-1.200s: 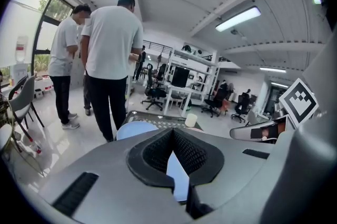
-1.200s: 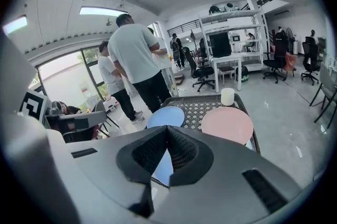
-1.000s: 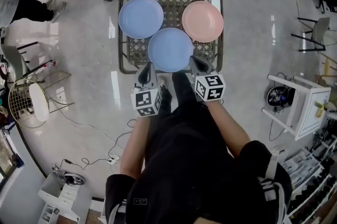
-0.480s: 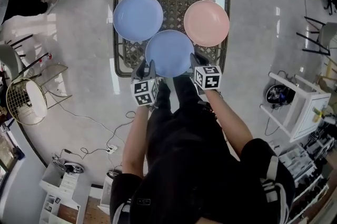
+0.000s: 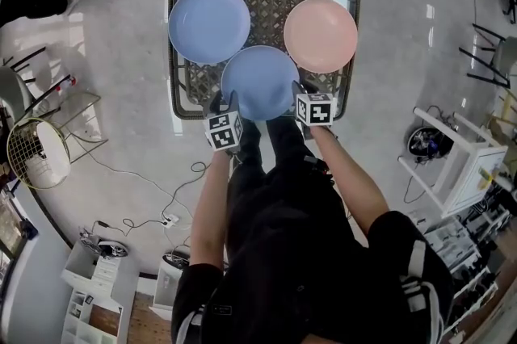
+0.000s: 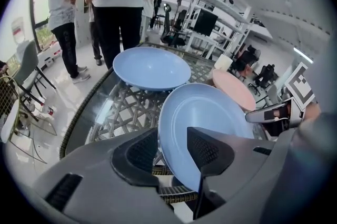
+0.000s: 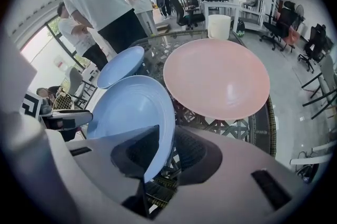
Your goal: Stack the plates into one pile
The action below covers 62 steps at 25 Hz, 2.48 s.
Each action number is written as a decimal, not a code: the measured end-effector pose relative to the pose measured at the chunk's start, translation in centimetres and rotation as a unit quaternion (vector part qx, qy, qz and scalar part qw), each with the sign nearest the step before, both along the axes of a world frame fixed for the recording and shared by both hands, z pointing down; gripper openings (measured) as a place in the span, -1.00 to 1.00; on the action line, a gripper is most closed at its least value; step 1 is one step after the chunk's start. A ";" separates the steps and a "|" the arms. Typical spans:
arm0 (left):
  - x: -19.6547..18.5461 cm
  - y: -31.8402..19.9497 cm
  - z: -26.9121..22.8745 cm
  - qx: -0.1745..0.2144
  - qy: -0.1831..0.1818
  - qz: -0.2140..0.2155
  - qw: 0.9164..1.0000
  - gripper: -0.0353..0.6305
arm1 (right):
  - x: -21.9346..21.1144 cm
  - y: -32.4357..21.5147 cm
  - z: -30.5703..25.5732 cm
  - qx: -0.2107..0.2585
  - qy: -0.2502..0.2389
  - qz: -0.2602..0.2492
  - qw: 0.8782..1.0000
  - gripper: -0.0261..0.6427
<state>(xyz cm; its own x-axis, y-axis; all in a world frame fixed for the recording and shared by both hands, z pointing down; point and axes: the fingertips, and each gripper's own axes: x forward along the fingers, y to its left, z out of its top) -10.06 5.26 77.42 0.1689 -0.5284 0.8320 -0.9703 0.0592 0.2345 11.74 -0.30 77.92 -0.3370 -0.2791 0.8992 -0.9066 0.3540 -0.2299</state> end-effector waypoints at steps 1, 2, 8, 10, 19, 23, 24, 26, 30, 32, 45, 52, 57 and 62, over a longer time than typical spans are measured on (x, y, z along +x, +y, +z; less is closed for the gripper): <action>0.0 0.2 0.5 -0.007 0.000 -0.001 1.000 -0.35 | 0.0 0.1 0.3 -0.004 0.000 0.001 1.000 -0.68; 0.1 0.4 0.9 -0.014 -0.001 -0.001 1.000 -0.35 | 0.1 0.1 0.6 -0.008 0.000 0.002 1.000 -0.69; -0.6 0.6 2.6 -0.036 -0.016 -0.013 0.999 -0.65 | 0.2 0.0 1.6 -0.021 0.005 0.018 1.000 -0.76; -1.1 0.6 2.4 -0.038 -0.017 -0.026 0.999 -0.76 | 0.3 -0.2 1.4 -0.022 0.006 0.018 1.000 -0.85; -1.6 2.2 -0.4 -0.036 -0.005 -0.066 0.997 -0.78 | -0.5 0.1 -1.0 -0.021 -0.004 -0.025 0.999 -0.85; -2.2 2.0 -2.7 -0.021 -0.015 -0.086 0.996 -0.78 | -1.5 -1.2 -2.9 -0.003 -0.014 -0.047 0.999 -0.86; -2.4 1.8 -3.3 -0.016 -0.017 -0.092 0.996 -0.78 | -1.8 -1.6 -3.4 0.001 -0.017 -0.054 0.998 -0.86; -2.9 1.3 -4.5 -0.007 -0.023 -0.101 0.995 -0.78 | -2.5 -2.5 -4.3 0.008 -0.024 -0.070 0.997 -0.86; -3.6 0.3 -7.0 0.008 -0.039 -0.123 0.992 -0.79 | -3.6 -4.2 -6.3 0.023 -0.040 -0.094 0.994 -0.85; -4.0 -0.3 -8.1 0.017 -0.047 -0.138 0.989 -0.79 | -4.1 -5.0 -7.2 0.028 -0.050 -0.105 0.993 -0.85; -8.4 -5.9 -10.7 0.051 -0.066 -0.175 0.981 -0.79 | -9.9 -13.4 -10.2 0.065 -0.089 -0.113 0.987 -0.87; -11.3 -8.7 -9.7 0.043 -0.065 -0.182 0.980 -0.80 | -12.5 -15.9 -9.7 0.059 -0.084 -0.112 0.988 -0.87; -13.8 -10.5 -7.7 0.023 -0.055 -0.181 0.982 -0.80 | -14.7 -17.4 -8.0 0.041 -0.065 -0.104 0.992 -0.87; -15.2 -11.8 -5.5 0.002 -0.043 -0.177 0.983 -0.80 | -16.1 -18.8 -6.4 0.027 -0.048 -0.103 0.993 -0.87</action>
<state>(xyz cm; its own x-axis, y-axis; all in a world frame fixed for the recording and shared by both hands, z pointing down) -25.21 -6.51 71.94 -0.0964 -0.5455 0.8325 -0.9052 0.3959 0.1546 -4.38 -19.06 71.47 -0.4762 -0.2418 0.8454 -0.7880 0.5441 -0.2882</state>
